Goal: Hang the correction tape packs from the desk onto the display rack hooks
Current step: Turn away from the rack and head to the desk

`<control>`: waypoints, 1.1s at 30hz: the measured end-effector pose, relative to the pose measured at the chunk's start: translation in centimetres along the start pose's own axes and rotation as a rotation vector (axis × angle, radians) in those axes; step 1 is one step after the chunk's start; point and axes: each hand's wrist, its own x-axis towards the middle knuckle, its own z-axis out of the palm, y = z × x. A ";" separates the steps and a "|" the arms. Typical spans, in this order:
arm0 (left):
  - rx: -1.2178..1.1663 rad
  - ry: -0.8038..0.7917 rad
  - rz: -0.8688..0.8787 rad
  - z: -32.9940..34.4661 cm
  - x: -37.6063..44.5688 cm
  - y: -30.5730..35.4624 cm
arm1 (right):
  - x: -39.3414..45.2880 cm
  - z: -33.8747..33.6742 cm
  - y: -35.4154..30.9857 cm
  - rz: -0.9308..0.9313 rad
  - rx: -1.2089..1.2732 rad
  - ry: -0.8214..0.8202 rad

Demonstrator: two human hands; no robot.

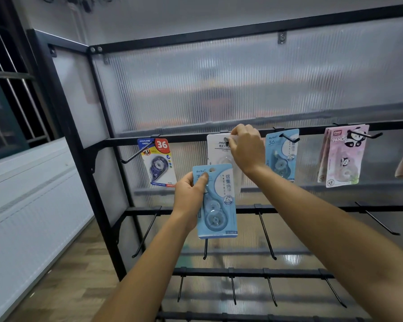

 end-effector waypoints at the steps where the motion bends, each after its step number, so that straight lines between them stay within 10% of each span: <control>1: 0.009 -0.002 0.005 0.1 0.1 0.0 | 0.1 0.0 0.1 -0.011 -0.046 0.017; 5: 0.029 -0.021 0.015 0.9 0.1 -0.2 | -0.3 -0.8 0.3 0.003 -0.093 0.064; 14: -0.036 -0.111 0.073 5.0 -0.1 0.0 | -4.5 -7.3 1.4 0.301 0.618 -0.123; 33: 0.210 -0.225 0.305 12.5 -0.5 -1.1 | -3.4 -13.6 7.6 0.413 0.729 -0.055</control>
